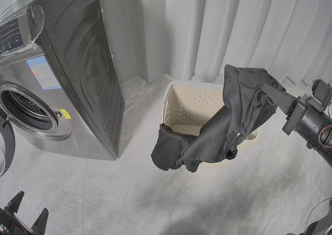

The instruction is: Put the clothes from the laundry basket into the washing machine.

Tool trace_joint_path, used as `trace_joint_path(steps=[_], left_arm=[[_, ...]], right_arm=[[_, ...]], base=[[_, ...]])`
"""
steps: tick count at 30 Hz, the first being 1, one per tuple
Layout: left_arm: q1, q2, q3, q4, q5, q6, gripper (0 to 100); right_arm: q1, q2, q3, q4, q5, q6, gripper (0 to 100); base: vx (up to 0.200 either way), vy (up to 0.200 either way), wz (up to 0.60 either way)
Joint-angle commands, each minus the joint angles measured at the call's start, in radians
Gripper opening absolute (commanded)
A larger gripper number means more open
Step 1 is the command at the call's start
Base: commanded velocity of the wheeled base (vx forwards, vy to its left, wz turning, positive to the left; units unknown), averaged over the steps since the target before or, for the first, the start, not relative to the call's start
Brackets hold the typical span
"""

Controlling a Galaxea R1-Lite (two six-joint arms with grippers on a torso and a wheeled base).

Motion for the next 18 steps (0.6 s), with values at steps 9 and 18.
trace_joint_path(steps=[9,18], left_arm=[[0.002,0.003,0.018,0.001,0.058,-0.013,100],[0.083,0.000,0.018,0.001,0.056,-0.016,100]], right_arm=[[-0.001,-0.003,0.002,-0.002,0.001,0.001,0],[-0.001,-0.002,0.002,-0.002,0.002,0.001,0]], base=[[0.000,0.022,0.00],[0.000,0.200,0.00]])
